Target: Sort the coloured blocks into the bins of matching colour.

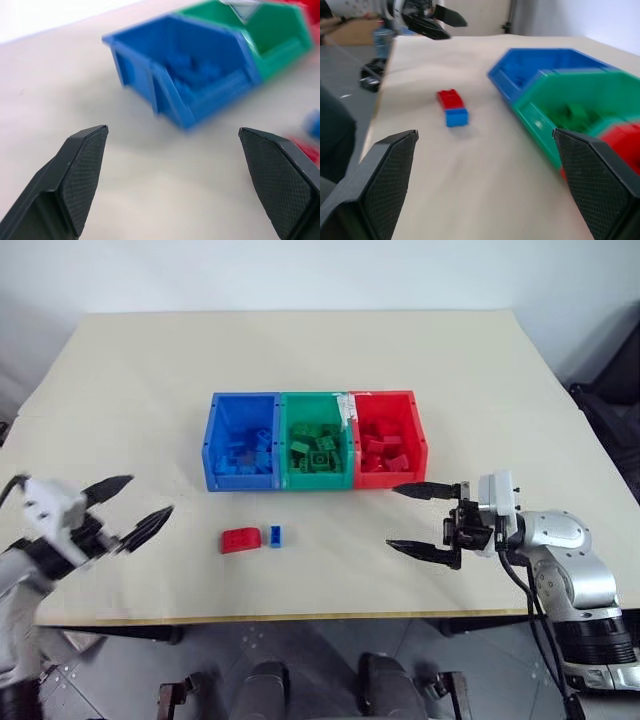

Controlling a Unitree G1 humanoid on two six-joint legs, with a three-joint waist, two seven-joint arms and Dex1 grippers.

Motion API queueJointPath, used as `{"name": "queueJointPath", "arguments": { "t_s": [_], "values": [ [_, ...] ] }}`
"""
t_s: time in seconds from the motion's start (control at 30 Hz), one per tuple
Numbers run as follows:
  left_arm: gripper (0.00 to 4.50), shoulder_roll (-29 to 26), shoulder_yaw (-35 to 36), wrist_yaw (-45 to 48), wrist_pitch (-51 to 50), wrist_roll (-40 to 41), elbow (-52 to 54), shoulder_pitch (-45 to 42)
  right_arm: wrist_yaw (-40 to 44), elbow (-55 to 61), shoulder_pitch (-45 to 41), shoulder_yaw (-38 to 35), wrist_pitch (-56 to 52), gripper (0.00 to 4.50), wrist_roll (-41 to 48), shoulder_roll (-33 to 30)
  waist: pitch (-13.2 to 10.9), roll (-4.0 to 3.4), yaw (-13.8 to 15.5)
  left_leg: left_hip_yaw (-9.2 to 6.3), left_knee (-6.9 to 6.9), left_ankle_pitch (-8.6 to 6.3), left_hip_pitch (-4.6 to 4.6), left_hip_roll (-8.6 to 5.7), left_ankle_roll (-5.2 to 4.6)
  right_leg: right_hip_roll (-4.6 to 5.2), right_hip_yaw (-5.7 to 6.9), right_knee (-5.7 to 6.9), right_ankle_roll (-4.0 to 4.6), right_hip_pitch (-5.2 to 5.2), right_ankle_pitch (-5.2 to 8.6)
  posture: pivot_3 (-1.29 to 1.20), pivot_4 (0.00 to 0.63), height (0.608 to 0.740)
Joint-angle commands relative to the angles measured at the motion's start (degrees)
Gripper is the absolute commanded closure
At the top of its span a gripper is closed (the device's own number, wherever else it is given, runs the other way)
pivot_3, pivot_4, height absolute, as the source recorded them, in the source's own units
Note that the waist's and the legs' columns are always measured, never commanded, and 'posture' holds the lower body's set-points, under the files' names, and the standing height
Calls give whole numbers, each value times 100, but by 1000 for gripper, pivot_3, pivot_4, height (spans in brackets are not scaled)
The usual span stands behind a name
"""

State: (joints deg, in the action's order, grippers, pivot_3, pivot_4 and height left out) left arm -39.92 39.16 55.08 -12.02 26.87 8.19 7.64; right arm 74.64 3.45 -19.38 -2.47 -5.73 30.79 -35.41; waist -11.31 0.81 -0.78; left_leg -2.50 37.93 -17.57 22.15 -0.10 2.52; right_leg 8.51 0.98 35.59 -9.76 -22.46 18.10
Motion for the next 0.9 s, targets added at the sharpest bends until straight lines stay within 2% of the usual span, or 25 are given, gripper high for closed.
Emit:
{"name": "queueJointPath", "arguments": {
  "t_s": [0.03,0.23,0.37,0.43,0.5,0.57,0.73,0.9],
  "values": [
    [50,-162,380,617,421,141,-60,620,269,-60,4,30,190,0,-24,-77,0,0,66,1,0,-1,0,0,-1,0,0,-4,0,0,0,0,150,740],
    [50,-340,-5,717,713,42,-1,668,444,-170,21,49,276,0,-107,-118,0,0,141,0,7,-2,-3,1,-1,-1,1,-4,3,0,1,0,150,740],
    [50,-611,-1315,639,114,-5,804,-55,493,-104,191,-61,224,0,-111,-317,0,0,203,-1,8,-1,-2,0,-1,-1,1,0,3,1,0,0,150,740],
    [50,-668,-1980,475,-530,98,1126,-510,498,-11,344,-105,204,0,-111,-442,1,1,206,-1,10,-2,-1,-2,-1,0,0,9,2,2,-1,0,150,740],
    [50,-678,-2981,282,-773,-530,1104,-1237,521,93,624,-202,278,0,-167,-617,1,-2,198,1,9,-2,-1,-2,-1,-1,-2,21,1,0,-3,0,150,740],
    [50,-713,-3575,238,-746,-981,1004,-1663,456,185,783,-279,276,0,-152,-686,1,-2,184,2,7,-2,-1,-2,-1,-4,-1,23,1,-3,-3,0,150,740],
    [50,-322,-4597,-116,-1086,-1641,438,-2806,138,708,1246,-525,70,0,-24,-784,1,-3,80,8,5,-1,-1,0,0,-7,-3,22,1,-7,-2,0,150,740],
    [50,-214,-4988,-99,-1061,-1972,-103,-3199,-100,1178,1675,-720,-108,0,69,-831,0,-2,67,9,6,-1,0,-1,0,-6,-5,19,0,-5,-3,0,150,740]
  ]
}}
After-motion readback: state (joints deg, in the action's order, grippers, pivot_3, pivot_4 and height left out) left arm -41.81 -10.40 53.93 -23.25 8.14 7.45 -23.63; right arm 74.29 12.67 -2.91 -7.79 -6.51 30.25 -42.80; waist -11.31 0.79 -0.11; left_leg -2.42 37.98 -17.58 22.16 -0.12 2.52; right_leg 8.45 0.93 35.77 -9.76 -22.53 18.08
